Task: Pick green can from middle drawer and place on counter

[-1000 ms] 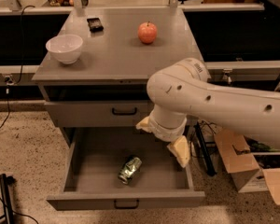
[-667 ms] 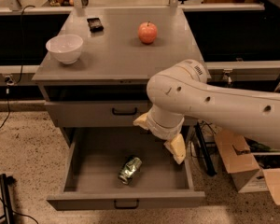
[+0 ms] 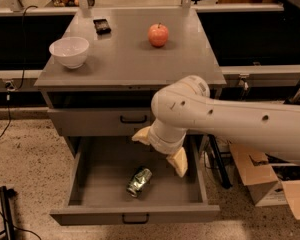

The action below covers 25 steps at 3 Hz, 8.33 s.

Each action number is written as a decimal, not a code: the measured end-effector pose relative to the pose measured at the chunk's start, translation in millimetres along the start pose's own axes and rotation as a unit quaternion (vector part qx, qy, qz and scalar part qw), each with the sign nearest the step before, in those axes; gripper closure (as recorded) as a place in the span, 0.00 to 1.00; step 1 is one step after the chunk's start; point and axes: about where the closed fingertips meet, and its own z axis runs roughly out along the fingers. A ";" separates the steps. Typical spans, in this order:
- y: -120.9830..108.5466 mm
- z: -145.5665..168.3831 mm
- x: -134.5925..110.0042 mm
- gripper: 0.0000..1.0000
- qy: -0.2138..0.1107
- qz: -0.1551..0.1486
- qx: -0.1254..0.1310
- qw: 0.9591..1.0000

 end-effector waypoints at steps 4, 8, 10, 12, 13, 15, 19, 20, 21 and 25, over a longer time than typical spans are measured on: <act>-60.9 171.2 -32.9 0.00 -0.015 -0.047 0.053 0.997; -4.9 278.0 -2.1 0.00 -0.036 -0.001 -0.045 0.998; -5.7 308.0 2.5 0.00 -0.012 -0.021 -0.056 0.998; -16.6 318.1 3.5 0.18 -0.001 -0.038 -0.059 0.998; -20.7 320.0 3.3 0.41 -0.004 -0.043 -0.054 0.998; -39.9 247.1 -12.3 0.96 -0.035 -0.063 0.089 0.993; -115.9 -25.4 5.6 1.00 -0.083 -0.134 0.270 0.950; -118.7 -74.3 22.8 1.00 -0.062 -0.212 0.229 0.948; -101.5 -74.9 17.5 1.00 -0.080 -0.229 0.192 0.951; -152.1 -163.4 53.2 1.00 0.004 -0.337 0.098 0.936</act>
Offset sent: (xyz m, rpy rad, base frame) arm 0.0270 0.0995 -0.1375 0.0714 -0.1462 0.1274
